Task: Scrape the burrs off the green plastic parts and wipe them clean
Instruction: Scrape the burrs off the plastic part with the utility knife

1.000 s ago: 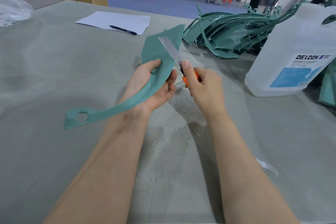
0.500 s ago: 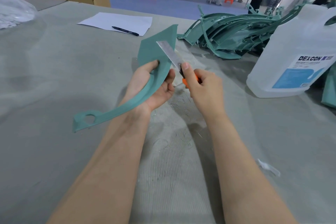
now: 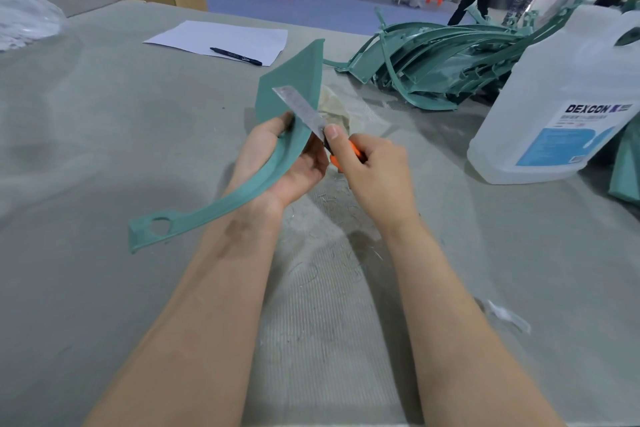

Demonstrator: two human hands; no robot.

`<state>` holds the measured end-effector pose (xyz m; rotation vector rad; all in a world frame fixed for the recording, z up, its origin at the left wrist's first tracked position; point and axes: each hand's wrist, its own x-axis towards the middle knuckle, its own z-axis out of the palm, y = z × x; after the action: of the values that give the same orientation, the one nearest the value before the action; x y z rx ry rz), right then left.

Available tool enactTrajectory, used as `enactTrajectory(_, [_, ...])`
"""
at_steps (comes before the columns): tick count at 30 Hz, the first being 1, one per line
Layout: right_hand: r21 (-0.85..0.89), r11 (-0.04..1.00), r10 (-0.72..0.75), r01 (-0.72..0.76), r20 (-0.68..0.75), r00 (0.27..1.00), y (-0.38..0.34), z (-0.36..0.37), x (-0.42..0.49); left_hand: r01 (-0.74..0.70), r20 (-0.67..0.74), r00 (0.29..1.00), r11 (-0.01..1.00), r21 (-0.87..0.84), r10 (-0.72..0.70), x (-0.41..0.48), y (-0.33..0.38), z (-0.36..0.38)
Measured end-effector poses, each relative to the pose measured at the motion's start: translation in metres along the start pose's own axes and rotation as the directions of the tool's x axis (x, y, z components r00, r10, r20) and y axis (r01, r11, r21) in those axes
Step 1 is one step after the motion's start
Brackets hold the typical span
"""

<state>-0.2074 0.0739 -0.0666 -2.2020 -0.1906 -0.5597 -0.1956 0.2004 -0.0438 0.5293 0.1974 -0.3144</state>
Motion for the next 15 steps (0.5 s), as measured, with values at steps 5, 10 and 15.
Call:
enactTrajectory(5, [0.024, 0.998, -0.058, 0.057, 0.057, 0.997, -0.004, 0.003, -0.003, -0.050, -0.041, 0.998, 0.995, -0.092, 0.046, -0.001, 0.002, 0.001])
enactTrajectory(10, [0.019, 0.995, -0.098, 0.097, 0.105, 0.990, -0.007, 0.004, -0.004, -0.102, -0.053, 0.994, 0.986, -0.130, 0.096, 0.000, 0.005, -0.001])
enactTrajectory(15, [0.032, 0.994, -0.111, 0.107, 0.161, 0.981, -0.011, 0.006, -0.008, -0.109, -0.035, 0.994, 0.972, -0.208, 0.104, 0.005, 0.008, -0.006])
